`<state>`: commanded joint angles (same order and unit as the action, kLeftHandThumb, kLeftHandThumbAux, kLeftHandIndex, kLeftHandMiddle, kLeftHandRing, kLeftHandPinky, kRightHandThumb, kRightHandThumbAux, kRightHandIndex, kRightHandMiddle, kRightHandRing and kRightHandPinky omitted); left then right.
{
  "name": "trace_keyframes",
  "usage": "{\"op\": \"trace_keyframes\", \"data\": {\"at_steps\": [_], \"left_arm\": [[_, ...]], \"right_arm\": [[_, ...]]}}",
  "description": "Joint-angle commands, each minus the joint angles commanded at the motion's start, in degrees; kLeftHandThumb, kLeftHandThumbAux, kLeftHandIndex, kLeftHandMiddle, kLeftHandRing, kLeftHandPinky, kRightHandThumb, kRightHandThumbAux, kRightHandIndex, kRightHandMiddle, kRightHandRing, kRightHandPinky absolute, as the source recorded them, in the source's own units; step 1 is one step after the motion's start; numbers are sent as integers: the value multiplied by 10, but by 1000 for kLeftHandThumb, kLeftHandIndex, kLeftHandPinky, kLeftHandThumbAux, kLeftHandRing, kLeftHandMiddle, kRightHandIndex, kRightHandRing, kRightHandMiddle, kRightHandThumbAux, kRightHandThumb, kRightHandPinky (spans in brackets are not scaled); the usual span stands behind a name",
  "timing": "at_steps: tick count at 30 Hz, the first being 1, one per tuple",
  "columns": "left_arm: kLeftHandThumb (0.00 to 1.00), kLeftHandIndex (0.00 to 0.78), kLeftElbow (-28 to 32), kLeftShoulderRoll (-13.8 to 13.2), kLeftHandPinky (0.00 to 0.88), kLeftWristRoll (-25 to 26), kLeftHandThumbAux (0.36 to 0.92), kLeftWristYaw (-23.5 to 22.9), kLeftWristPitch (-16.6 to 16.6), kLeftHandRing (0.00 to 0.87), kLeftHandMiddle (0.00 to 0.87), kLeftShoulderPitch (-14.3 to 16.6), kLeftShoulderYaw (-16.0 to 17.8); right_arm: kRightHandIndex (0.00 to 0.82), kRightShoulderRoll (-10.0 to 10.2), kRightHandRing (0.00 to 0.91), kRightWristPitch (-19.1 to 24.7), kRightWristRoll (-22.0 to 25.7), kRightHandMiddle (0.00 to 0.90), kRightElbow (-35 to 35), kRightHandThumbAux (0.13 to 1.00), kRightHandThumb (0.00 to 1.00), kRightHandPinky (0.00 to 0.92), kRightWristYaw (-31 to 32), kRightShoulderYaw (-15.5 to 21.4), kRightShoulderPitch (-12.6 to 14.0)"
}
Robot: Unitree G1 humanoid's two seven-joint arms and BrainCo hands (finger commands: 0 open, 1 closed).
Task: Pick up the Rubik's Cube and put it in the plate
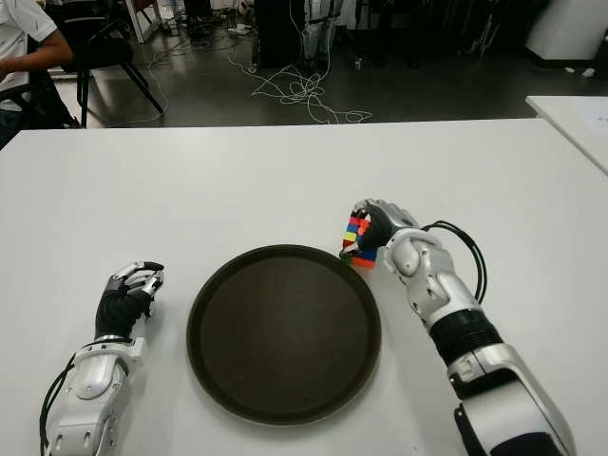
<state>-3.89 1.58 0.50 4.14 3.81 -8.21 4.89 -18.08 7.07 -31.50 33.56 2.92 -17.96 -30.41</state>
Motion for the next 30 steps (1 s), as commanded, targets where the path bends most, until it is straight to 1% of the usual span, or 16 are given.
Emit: {"op": "trace_keyframes", "data": {"at_steps": [2, 6, 8, 10, 13, 14, 16, 18, 25, 26, 28, 30], "left_arm": [[710, 444, 0, 1, 813, 0, 704, 1, 1, 822, 815, 0, 0], [710, 444, -1, 2, 811, 0, 704, 4, 2, 821, 812, 1, 1], [710, 444, -1, 2, 810, -1, 705, 4, 1, 819, 811, 1, 1], [709, 444, -1, 3, 809, -2, 705, 5, 1, 818, 811, 1, 1], [709, 444, 1, 3, 807, -3, 705, 7, 2, 816, 810, 0, 1], [709, 444, 2, 3, 809, -4, 705, 8, 3, 817, 810, 0, 1], [710, 444, 2, 4, 811, -4, 705, 9, 4, 818, 810, 0, 1], [710, 444, 3, 4, 812, -4, 705, 9, 6, 819, 811, 0, 1], [710, 444, 8, 4, 811, -2, 705, 8, 14, 820, 814, 0, 0], [710, 444, 9, 4, 810, -1, 705, 7, 15, 820, 814, 0, 0], [710, 444, 10, 4, 810, 0, 704, 6, 17, 821, 815, 0, 0], [711, 444, 9, 4, 810, 1, 704, 6, 18, 821, 814, 0, 1]], "right_arm": [[440, 2, 486, 0, 2, 403, 2, 807, 0, 508, -7, 2, 1], [478, 5, 541, -1, 7, 451, 5, 814, 0, 546, -16, 7, 1], [507, 7, 591, -2, 10, 522, 8, 821, 0, 601, -19, 8, 1], [516, 8, 611, -2, 12, 540, 10, 818, 0, 609, -23, 10, 0], [509, 10, 609, -2, 13, 530, 11, 809, 0, 589, -27, 11, 1], [500, 10, 577, -1, 14, 502, 11, 804, 0, 543, -29, 12, 1], [492, 12, 539, -1, 16, 472, 11, 798, 0, 501, -31, 13, 2], [491, 12, 520, -3, 17, 457, 11, 795, 0, 488, -33, 14, 2], [465, 12, 451, -11, 22, 411, 13, 782, 0, 394, -40, 14, 2], [463, 12, 445, -12, 22, 406, 13, 782, 0, 385, -41, 14, 2], [470, 12, 462, -14, 24, 409, 14, 783, 0, 398, -41, 14, 2], [472, 12, 462, -16, 25, 410, 15, 779, 0, 383, -40, 14, 2]]}}
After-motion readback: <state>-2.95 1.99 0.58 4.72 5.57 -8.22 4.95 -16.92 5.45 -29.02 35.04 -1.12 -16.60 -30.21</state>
